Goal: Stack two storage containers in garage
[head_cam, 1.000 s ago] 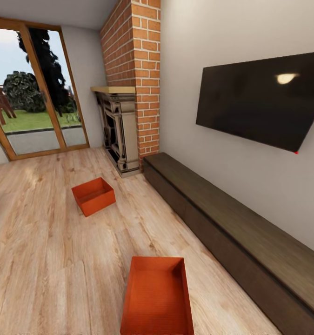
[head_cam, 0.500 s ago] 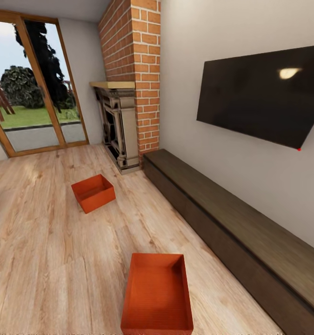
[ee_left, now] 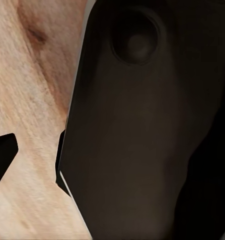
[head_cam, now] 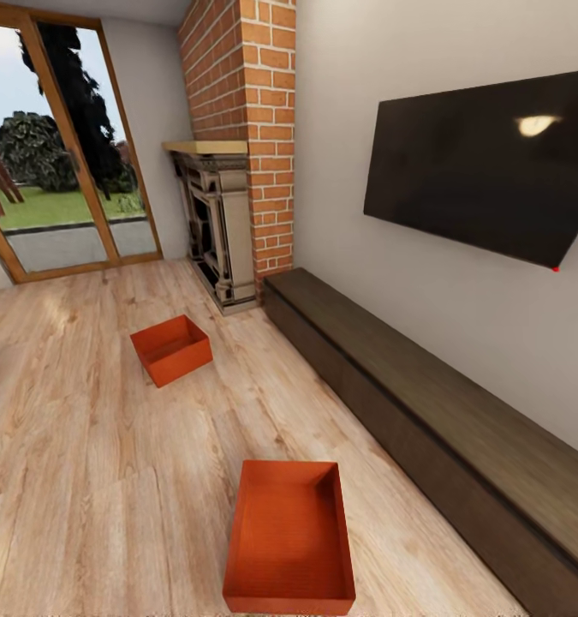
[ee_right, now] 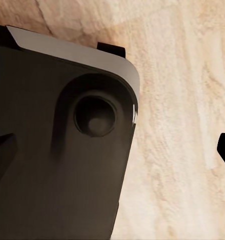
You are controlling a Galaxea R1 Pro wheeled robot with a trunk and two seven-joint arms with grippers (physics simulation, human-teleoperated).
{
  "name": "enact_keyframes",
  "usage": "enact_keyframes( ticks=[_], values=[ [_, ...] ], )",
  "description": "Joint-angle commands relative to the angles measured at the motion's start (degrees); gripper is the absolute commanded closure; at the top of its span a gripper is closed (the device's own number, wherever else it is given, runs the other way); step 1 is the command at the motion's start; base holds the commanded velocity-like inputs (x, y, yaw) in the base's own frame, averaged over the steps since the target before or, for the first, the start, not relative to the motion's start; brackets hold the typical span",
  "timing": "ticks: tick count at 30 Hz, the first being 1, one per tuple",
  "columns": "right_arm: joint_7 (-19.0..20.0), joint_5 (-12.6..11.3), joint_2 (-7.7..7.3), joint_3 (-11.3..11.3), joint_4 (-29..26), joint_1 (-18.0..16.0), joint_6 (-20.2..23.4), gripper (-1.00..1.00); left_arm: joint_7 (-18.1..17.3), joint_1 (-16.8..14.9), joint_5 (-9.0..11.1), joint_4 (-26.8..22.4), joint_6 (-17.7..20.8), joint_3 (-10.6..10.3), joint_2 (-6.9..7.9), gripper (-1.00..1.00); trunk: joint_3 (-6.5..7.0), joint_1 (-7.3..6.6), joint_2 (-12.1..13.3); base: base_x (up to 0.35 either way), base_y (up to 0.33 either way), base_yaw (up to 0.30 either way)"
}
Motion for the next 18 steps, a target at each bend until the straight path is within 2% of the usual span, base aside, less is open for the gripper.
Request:
enact_keyframes(
  ticks=[1,18],
  values=[
    [-0.3,0.6,0.02,0.3,0.2,-0.1,-0.2,-1.0,0.0,0.0,0.2,-0.1,-0.1,0.0,-0.01,-1.0,-0.14,0.0,0.0,0.0,0.0,0.0],
    [-0.3,0.5,-0.02,0.2,0.2,-0.1,-0.2,-1.0,0.0,0.0,0.2,-0.1,-0.1,0.0,-0.01,-1.0,-1.71,0.0,0.0,0.0,0.0,0.0]
  ],
)
